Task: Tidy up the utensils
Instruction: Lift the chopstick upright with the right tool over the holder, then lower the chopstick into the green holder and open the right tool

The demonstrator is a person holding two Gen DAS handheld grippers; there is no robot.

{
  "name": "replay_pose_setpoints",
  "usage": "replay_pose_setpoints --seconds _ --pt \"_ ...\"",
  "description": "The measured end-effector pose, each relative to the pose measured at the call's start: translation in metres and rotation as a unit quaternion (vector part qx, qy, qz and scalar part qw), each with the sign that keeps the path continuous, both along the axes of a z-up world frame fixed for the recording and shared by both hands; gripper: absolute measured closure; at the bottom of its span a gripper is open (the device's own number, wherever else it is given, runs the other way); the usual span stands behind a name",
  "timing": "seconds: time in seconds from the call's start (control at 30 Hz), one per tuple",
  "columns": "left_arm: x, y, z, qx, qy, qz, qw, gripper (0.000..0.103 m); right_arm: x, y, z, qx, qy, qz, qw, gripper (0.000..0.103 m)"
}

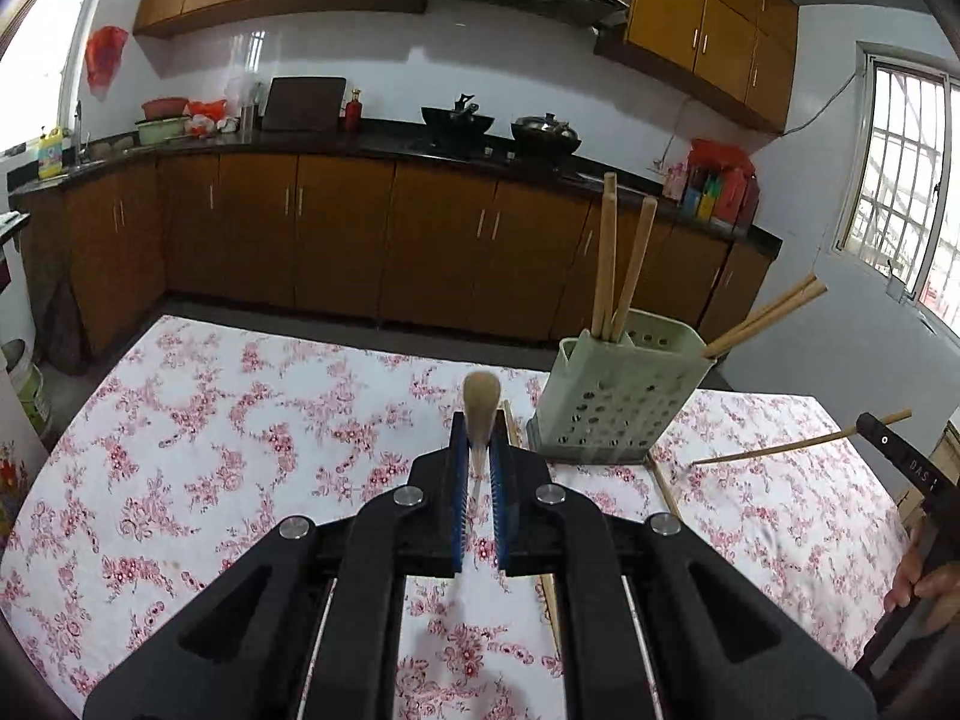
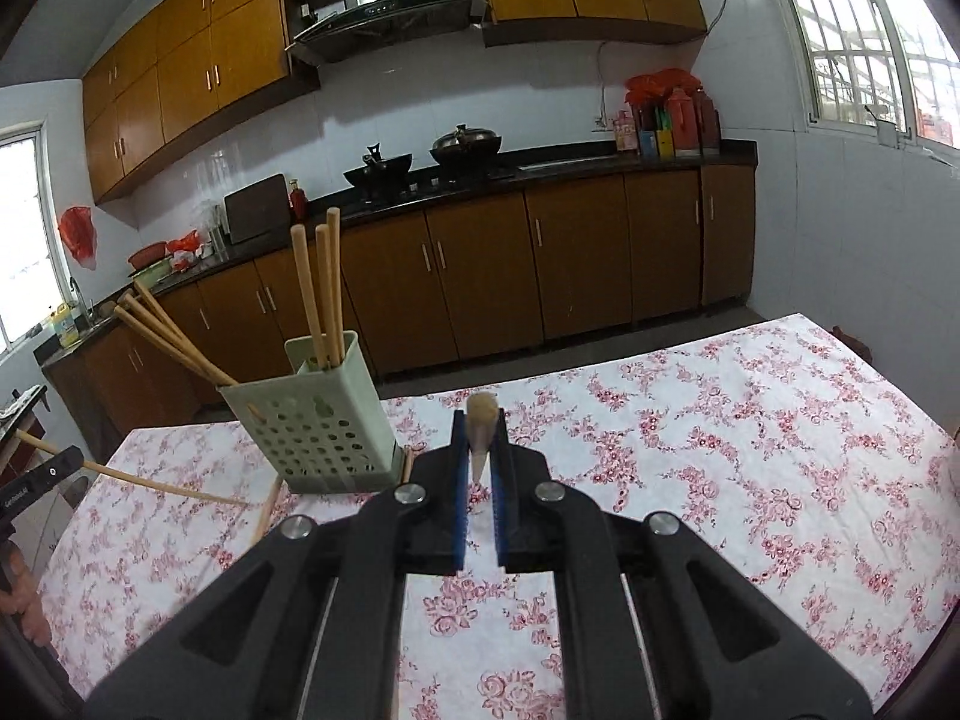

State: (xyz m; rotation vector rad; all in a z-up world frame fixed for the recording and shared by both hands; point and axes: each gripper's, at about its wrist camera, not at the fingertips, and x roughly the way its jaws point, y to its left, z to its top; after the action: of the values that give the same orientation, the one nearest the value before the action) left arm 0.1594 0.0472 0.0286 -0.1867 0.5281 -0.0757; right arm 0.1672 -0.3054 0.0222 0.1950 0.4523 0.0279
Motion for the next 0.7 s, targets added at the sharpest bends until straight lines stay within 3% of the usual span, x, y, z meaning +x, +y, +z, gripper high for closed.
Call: replay_pose_setpoints --seconds 0.27,0.7 --pt "0.0 -0.002 0.007 0.008 -0.006 0.004 0.9999 0.096 0.002 0.003 0.013 0.006 -0.004 0.004 1.0 0.095" --pt "-0.013 -0.029 0.076 0.016 -0.089 -0.019 0.9957 0.096 -0.013 0.023 0.109 0.035 -0.079 0.076 0.993 0.095"
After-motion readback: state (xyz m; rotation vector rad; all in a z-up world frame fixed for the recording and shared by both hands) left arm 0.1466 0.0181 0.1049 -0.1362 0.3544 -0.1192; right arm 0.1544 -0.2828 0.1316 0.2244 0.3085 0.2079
